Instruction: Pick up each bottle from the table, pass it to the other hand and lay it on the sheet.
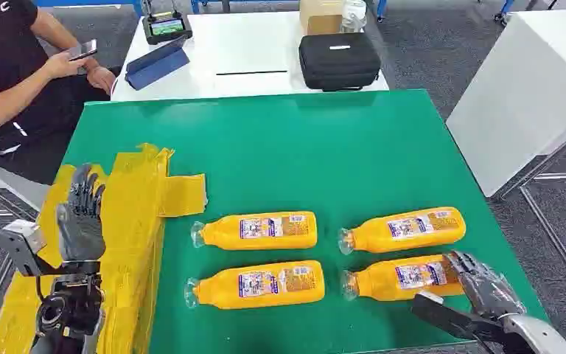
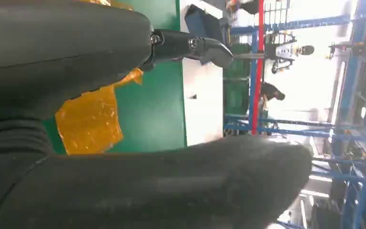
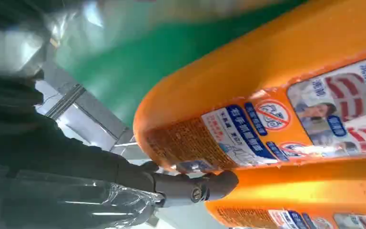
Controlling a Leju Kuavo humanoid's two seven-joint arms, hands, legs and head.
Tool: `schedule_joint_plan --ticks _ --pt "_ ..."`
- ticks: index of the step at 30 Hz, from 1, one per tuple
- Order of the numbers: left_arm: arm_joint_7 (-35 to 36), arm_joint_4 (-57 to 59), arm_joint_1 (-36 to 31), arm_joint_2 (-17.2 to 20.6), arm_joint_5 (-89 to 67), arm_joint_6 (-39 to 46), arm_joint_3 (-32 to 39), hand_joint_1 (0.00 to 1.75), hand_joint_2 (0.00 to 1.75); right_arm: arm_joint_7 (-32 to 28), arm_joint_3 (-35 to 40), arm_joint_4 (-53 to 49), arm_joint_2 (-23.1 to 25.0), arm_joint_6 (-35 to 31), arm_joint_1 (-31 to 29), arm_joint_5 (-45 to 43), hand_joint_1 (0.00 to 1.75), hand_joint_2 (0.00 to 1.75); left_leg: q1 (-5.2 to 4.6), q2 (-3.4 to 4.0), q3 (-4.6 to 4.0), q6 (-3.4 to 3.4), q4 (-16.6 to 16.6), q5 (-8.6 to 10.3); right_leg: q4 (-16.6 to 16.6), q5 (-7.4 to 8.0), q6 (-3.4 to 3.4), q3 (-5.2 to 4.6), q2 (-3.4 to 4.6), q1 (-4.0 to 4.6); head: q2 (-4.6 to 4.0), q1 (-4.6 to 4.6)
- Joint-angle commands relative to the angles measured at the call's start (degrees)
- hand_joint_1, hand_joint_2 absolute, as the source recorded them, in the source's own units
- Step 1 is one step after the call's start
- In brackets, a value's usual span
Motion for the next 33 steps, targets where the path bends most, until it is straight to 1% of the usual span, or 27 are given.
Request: schedule_joint_plan --ticks 1,2,3,4,5,6,7,9,12,13,14,17,19,20,21,22,23,24,25,26,27,28,29,30,31,32,33 --pt "0.2 7.6 -5.5 1.6 1.2 1.1 -3.9 0.00 0.00 0.6 10.3 12.1 1.2 1.8 -2.7 -1.1 1.54 1.75 0.09 -0.01 0.32 -0.06 -0.1 -0.04 -0.2 -0.01 -0.06 0.36 -0.04 0.10 0.00 -0.02" --pt "0.2 7.4 -5.4 1.6 1.2 1.1 -3.9 0.00 0.00 0.8 10.6 12.1 1.0 1.5 -2.7 -1.4 1.54 1.75 0.09 -0.07 0.51 -0.07 -0.1 -0.06 -0.2 -0.05 -0.08 0.56 -0.11 0.11 0.00 0.00" --pt "0.3 7.4 -5.3 1.7 1.2 1.2 -3.9 0.00 0.00 0.8 10.7 12.1 0.8 1.6 -2.6 -1.4 1.66 1.75 0.07 -0.04 0.49 -0.07 -0.1 -0.04 -0.2 -0.04 -0.07 0.50 -0.07 0.10 0.00 0.02" --pt "0.3 7.4 -5.4 1.8 1.4 1.4 -3.9 0.00 0.00 0.9 11.6 12.3 0.1 2.3 -2.9 -1.9 1.69 1.75 0.09 0.00 0.53 -0.08 -0.1 -0.07 -0.2 -0.03 -0.07 0.51 -0.02 0.13 0.00 0.04" --pt "0.3 7.4 -5.3 1.9 1.8 1.6 -3.8 0.00 0.00 1.0 12.8 12.6 -0.8 3.2 -3.0 -2.3 1.73 1.75 0.08 -0.06 0.81 -0.12 -0.2 -0.12 -0.2 -0.13 -0.11 0.81 -0.13 0.12 0.00 -0.02" --pt "0.2 7.3 -5.3 2.1 2.2 1.8 -3.8 0.00 0.00 1.3 14.4 13.1 -2.2 4.0 -3.3 -3.4 1.69 1.75 0.08 0.11 0.76 -0.09 -0.1 -0.13 -0.2 -0.04 -0.08 0.68 0.05 0.12 0.00 0.00" --pt "0.2 7.3 -5.3 2.1 2.4 1.8 -3.7 0.00 0.00 1.3 15.2 13.4 -3.0 4.4 -3.3 -3.6 1.73 1.75 0.09 0.12 0.81 -0.09 -0.1 -0.18 -0.2 -0.07 -0.08 0.72 0.06 0.14 0.00 0.02" --pt "0.2 7.3 -5.1 2.2 2.5 1.9 -3.6 0.00 0.00 1.2 16.0 14.0 -4.3 4.9 -3.1 -4.3 1.73 1.75 0.11 0.13 1.04 -0.07 -0.1 -0.25 -0.2 -0.10 -0.09 0.92 0.06 0.17 0.00 0.02" --pt "-0.8 9.4 -5.9 2.8 3.2 1.8 -4.0 0.00 0.00 1.1 20.0 15.4 -8.2 7.3 -4.1 -6.2 1.71 1.75 0.20 0.14 1.33 -0.10 -0.1 -0.38 -0.2 -0.15 -0.11 1.05 0.18 0.21 0.00 0.00" --pt "-1.2 10.0 -6.2 2.9 3.5 1.9 -3.9 0.00 0.00 1.1 21.0 16.0 -8.6 7.7 -4.7 -6.4 1.64 1.75 0.21 0.04 1.42 -0.09 -0.1 -0.40 -0.2 -0.26 -0.13 1.03 0.07 0.22 0.00 0.02" --pt "-1.4 10.1 -6.4 2.9 3.6 1.9 -3.9 0.00 0.00 1.1 21.7 16.3 -8.8 8.1 -5.0 -6.6 1.69 1.75 0.22 0.05 1.61 -0.14 0.0 -0.67 -0.2 -0.44 -0.22 0.95 0.07 0.23 0.00 0.02" --pt "-1.3 10.1 -6.5 2.9 3.6 1.9 -3.9 0.00 0.00 1.1 21.8 16.3 -8.7 8.1 -5.0 -6.6 1.69 1.75 0.25 0.04 2.21 -0.08 -0.2 -0.93 -0.4 -0.72 -0.23 1.54 0.02 0.36 0.00 0.02" --pt "-1.4 9.8 -6.5 2.8 3.6 2.0 -3.9 0.00 0.00 1.1 22.4 16.4 -8.9 8.5 -5.4 -6.6 1.71 1.75 0.30 0.22 2.68 -0.10 -0.1 -1.06 -0.4 -0.83 -0.10 1.99 0.17 0.41 0.00 0.02" --pt "-1.4 9.8 -6.4 2.8 3.6 2.1 -3.7 0.00 0.00 1.3 23.5 17.0 -9.6 9.5 -6.1 -6.8 1.73 1.75 0.25 -0.02 2.47 -0.12 -0.3 -0.89 -0.5 -0.77 -0.12 1.85 -0.12 0.36 0.00 0.04" --pt "-1.4 9.8 -6.4 2.8 3.6 2.1 -3.6 0.00 0.00 1.3 24.2 17.2 -10.1 10.2 -6.4 -7.1 1.75 1.75 0.28 0.19 2.80 -0.05 -0.1 -1.04 -0.4 -0.84 -0.15 2.16 0.10 0.39 0.00 0.02" --pt "-1.5 9.9 -6.5 2.7 3.6 2.2 -3.6 0.00 0.00 1.6 25.0 17.5 -10.8 11.1 -6.7 -7.5 1.71 1.75 0.27 0.14 2.75 -0.08 -0.2 -0.99 -0.5 -0.79 -0.16 2.10 0.02 0.37 0.00 0.02" --pt "-1.6 10.0 -6.7 2.6 3.7 2.2 -3.5 0.00 0.00 1.6 25.2 17.7 -11.1 11.5 -6.7 -7.6 1.64 1.75 0.33 0.34 3.09 -0.13 0.0 -1.27 -0.4 -0.93 -0.18 2.43 0.29 0.43 0.00 0.02" --pt "-1.6 10.1 -7.0 2.5 3.8 2.2 -3.6 0.00 0.00 1.8 25.6 17.7 -11.5 12.1 -6.3 -7.7 0.56 1.75 0.31 0.20 3.01 -0.08 -0.1 -1.19 -0.5 -0.88 -0.18 2.35 0.14 0.40 0.00 0.02" --pt "-1.7 9.9 -7.2 2.5 3.9 2.2 -3.7 0.00 0.00 2.1 25.9 17.6 -11.6 12.2 -5.9 -7.6 0.00 1.75 0.34 0.20 3.15 -0.03 -0.1 -1.28 -0.5 -1.00 -0.26 2.51 0.17 0.43 0.00 0.04" --pt "-1.7 9.6 -7.2 2.5 3.9 2.2 -3.7 0.00 0.00 2.7 26.1 17.7 -11.4 12.2 -5.8 -7.3 0.00 1.75 0.33 0.29 3.44 0.00 0.0 -1.42 -0.4 -1.10 -0.23 2.74 0.28 0.43 0.00 0.00" --pt "-1.8 9.1 -7.1 2.4 4.0 2.4 -3.6 0.00 0.00 3.1 26.4 17.8 -11.2 12.1 -5.9 -6.9 0.00 1.75 0.28 -0.04 3.00 -0.01 -0.2 -1.13 -0.6 -0.94 -0.23 2.41 -0.10 0.38 0.00 0.04" --pt "-1.8 8.4 -6.7 2.4 4.2 2.6 -3.5 0.00 0.00 3.7 26.7 18.4 -10.8 12.2 -6.5 -6.3 0.00 1.75 0.36 0.15 3.29 -0.08 0.0 -1.44 -0.5 -1.25 -0.14 2.73 0.12 0.48 0.00 0.02" --pt "-1.8 8.0 -6.5 2.4 4.3 2.7 -3.4 0.00 0.00 3.9 27.0 18.7 -10.6 12.2 -6.8 -5.9 0.00 1.75 0.31 -0.04 3.24 -0.05 -0.1 -1.34 -0.6 -1.24 -0.15 2.72 -0.08 0.42 0.00 0.02" --pt "-1.8 8.0 -6.5 2.4 4.3 2.7 -3.4 0.00 0.00 3.9 27.0 18.7 -10.6 12.2 -6.8 -5.9 0.00 1.75 0.28 0.05 3.30 0.01 -0.1 -1.43 -0.5 -1.33 -0.07 2.79 0.04 0.39 0.00 0.20" --pt "-1.8 7.5 -6.1 2.3 4.3 2.8 -3.3 0.00 0.00 4.1 27.3 19.3 -10.5 12.4 -7.2 -5.7 0.00 1.75 0.37 0.24 3.64 0.07 -0.1 -1.53 -0.6 -1.21 -0.04 3.09 0.26 0.47 0.00 -0.02" --pt "-1.8 7.5 -6.1 2.3 4.3 2.8 -3.3 0.00 0.00 4.0 27.3 19.4 -10.6 12.4 -7.2 -5.7 0.00 1.75 0.40 0.21 3.79 0.03 0.0 -1.66 -0.6 -1.33 -0.06 3.35 0.26 0.51 0.00 0.11" --pt "-1.8 7.5 -6.1 2.3 4.3 2.8 -3.3 0.00 0.00 4.0 27.2 19.6 -10.8 12.4 -7.2 -5.8 0.00 1.75 0.35 0.10 3.55 0.01 -0.1 -1.52 -0.6 -1.22 -0.05 3.15 0.12 0.45 0.00 -0.09"
